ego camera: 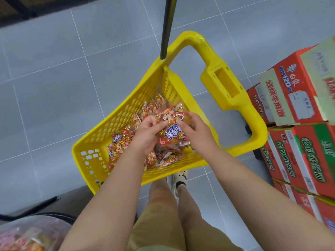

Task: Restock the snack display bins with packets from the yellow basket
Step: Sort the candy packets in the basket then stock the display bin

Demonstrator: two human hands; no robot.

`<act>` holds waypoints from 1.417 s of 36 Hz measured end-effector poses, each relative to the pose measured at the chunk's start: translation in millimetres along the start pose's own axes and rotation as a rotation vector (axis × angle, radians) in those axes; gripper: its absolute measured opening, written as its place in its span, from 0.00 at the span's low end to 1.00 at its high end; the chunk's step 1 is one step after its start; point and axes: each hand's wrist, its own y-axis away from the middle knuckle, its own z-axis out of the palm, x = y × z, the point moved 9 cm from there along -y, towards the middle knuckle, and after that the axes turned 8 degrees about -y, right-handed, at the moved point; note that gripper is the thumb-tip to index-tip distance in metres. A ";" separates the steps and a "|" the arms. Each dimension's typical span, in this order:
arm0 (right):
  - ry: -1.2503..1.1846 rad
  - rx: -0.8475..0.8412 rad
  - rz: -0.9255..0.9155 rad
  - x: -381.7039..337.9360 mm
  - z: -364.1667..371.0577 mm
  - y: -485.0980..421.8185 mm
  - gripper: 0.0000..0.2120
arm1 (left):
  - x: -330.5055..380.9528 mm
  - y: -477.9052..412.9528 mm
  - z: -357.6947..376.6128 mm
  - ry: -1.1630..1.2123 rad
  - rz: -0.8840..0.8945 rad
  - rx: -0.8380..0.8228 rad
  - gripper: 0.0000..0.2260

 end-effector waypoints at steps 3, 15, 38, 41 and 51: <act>-0.128 -0.014 0.062 17.5 -2.7 -2.3 0.04 | 6.3 0.6 5.7 -0.048 -0.001 -0.038 0.13; 0.152 0.277 -0.036 10.2 -52.2 -3.3 0.09 | -20.0 -48.3 -40.8 -0.649 -0.219 0.392 0.27; 0.020 0.323 -0.030 19.1 -58.0 -7.1 0.02 | -20.9 -77.3 -67.5 -0.828 -0.255 0.353 0.31; -0.038 0.307 -0.022 16.7 -56.5 -5.6 0.01 | -19.4 -43.4 -73.0 -0.644 -0.359 0.334 0.21; -0.580 0.110 0.322 13.5 -26.6 8.2 0.13 | 21.7 47.1 -48.5 0.069 -0.253 0.003 0.12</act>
